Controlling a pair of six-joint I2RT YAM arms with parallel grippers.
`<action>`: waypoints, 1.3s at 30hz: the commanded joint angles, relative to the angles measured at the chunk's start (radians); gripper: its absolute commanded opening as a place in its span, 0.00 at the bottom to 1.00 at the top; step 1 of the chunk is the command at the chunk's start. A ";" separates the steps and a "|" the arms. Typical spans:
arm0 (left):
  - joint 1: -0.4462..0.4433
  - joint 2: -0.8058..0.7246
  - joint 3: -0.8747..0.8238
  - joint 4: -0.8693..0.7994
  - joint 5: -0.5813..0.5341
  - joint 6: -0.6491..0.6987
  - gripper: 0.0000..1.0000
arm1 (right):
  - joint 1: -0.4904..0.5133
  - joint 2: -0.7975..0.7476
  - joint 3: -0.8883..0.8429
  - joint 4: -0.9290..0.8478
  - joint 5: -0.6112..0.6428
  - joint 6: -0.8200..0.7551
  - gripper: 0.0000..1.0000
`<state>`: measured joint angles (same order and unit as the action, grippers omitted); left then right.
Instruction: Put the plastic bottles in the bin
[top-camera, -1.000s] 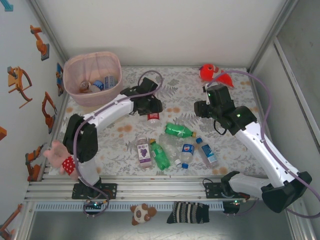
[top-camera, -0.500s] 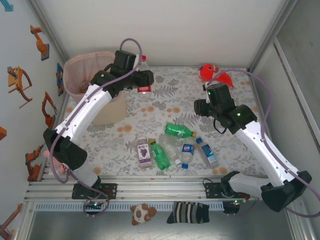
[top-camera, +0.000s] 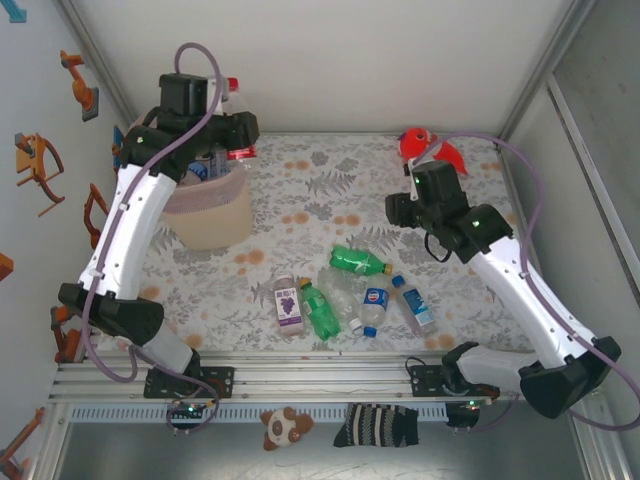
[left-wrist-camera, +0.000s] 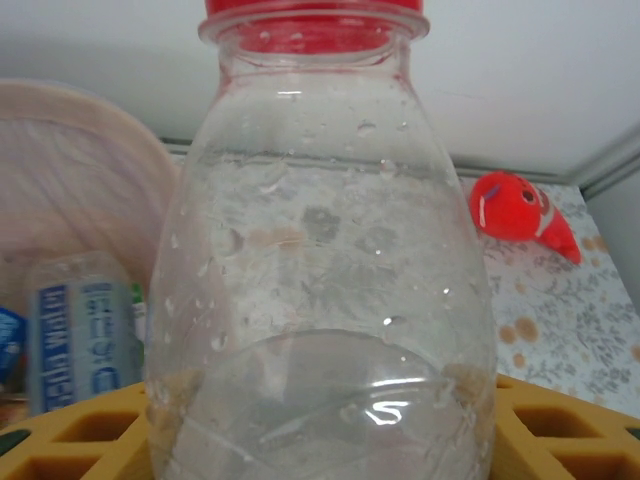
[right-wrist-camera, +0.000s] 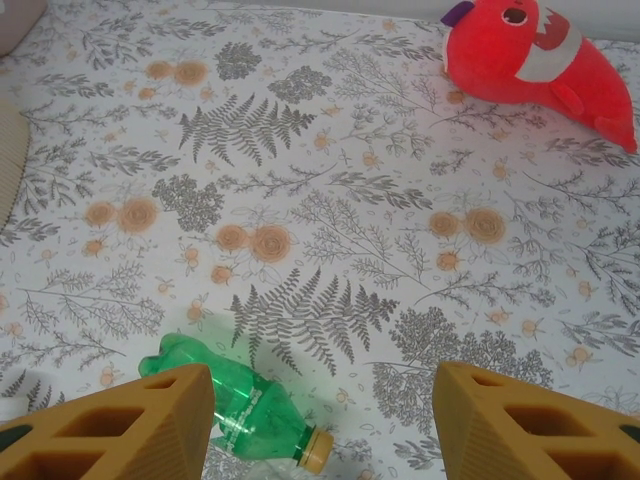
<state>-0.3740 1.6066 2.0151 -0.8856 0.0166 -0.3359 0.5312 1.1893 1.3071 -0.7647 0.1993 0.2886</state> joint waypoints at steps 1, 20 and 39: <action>0.070 -0.030 0.045 -0.069 0.022 0.049 0.59 | -0.007 0.014 0.035 0.021 -0.006 0.006 0.59; 0.316 0.209 0.160 -0.318 0.018 0.174 0.59 | -0.006 0.044 0.060 0.029 -0.019 0.003 0.59; 0.325 0.406 0.108 -0.365 -0.035 0.160 0.71 | -0.006 0.030 0.034 0.029 -0.012 0.009 0.59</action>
<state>-0.0570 1.9953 2.1365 -1.2137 -0.0036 -0.1860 0.5312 1.2289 1.3357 -0.7502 0.1757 0.2890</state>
